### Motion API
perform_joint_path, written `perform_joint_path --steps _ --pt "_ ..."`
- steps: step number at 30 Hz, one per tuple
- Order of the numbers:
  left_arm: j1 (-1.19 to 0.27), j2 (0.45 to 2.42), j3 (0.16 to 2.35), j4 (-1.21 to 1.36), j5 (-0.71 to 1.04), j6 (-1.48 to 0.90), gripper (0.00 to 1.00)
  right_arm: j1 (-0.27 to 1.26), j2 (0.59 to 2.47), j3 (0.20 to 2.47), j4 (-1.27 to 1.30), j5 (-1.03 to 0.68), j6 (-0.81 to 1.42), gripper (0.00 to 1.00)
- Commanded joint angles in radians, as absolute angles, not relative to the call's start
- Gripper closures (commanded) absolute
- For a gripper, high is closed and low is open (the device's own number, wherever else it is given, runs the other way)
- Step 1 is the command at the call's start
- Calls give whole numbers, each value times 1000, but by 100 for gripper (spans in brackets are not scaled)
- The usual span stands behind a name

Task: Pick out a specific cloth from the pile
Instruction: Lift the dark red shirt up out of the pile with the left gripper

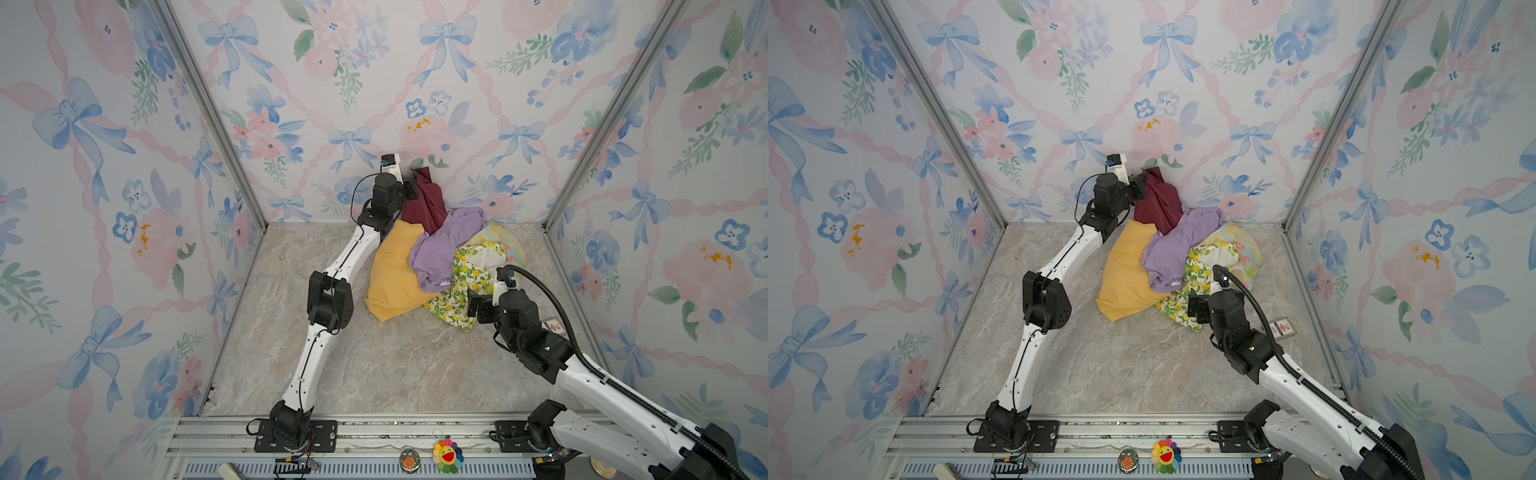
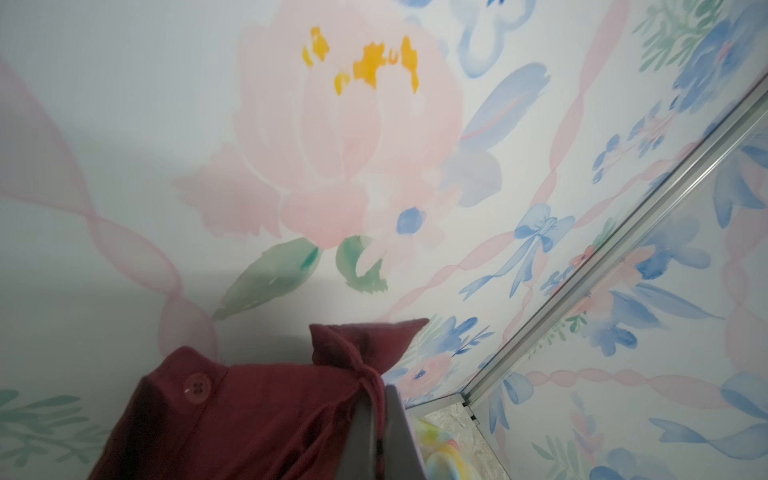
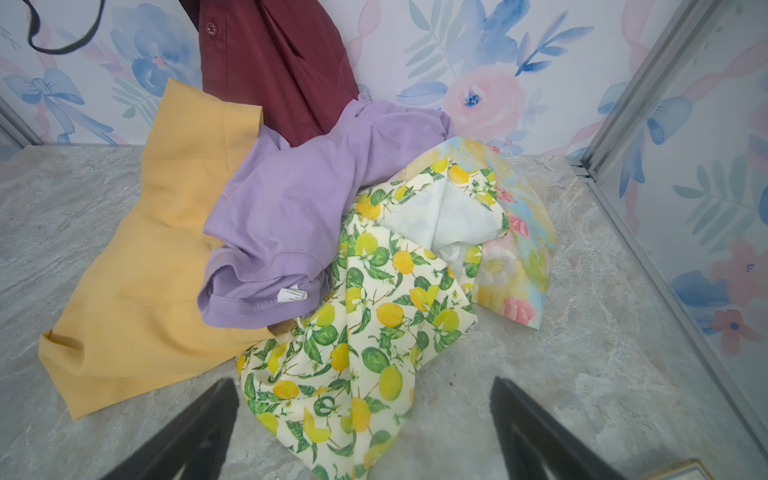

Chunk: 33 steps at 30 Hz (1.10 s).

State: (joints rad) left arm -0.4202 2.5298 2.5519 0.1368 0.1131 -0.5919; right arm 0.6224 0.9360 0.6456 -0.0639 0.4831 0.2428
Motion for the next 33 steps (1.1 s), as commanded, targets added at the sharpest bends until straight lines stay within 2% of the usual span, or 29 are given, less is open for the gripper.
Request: perform_joint_path --steps 1,17,26,33 --pt "-416 2435 2571 267 131 -611 100 616 960 696 -18 485 228 2" --pt "-406 2221 2571 347 190 -636 100 560 1112 915 84 396 105 3" --pt "-371 2043 2555 243 182 -563 100 577 1276 1094 176 264 50 3" --pt "-256 1819 2402 138 186 -519 100 638 1327 1135 190 185 28 3"
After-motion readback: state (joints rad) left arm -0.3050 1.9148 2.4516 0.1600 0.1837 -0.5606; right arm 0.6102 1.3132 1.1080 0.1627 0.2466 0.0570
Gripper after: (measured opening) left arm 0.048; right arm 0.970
